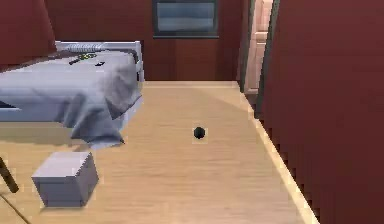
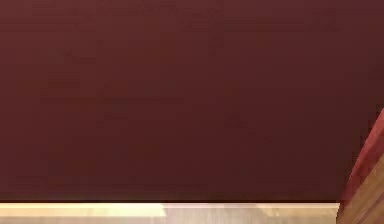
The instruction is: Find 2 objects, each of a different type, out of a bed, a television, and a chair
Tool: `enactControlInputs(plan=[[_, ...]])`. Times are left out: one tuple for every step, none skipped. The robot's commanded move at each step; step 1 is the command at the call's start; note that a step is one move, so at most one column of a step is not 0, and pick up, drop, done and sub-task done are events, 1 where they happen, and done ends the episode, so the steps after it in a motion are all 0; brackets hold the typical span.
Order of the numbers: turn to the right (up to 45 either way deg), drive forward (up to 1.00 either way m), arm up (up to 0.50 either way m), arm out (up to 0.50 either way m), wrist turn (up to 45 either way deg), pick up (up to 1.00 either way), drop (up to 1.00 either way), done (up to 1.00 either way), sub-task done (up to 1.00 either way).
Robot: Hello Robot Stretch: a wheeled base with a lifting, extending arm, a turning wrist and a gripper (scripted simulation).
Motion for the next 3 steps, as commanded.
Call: enactControlInputs(plan=[[-45.0, 0.0, 0.0, 0.0, 0.0, 0.0, 0.0, 0.0, 0.0], [-45.0, 0.0, 0.0, 0.0, 0.0, 0.0, 0.0, 0.0, 0.0], [0.0, 0.45, 0.0, 0.0, 0.0, 0.0, 0.0, 0.0, 0.0]])
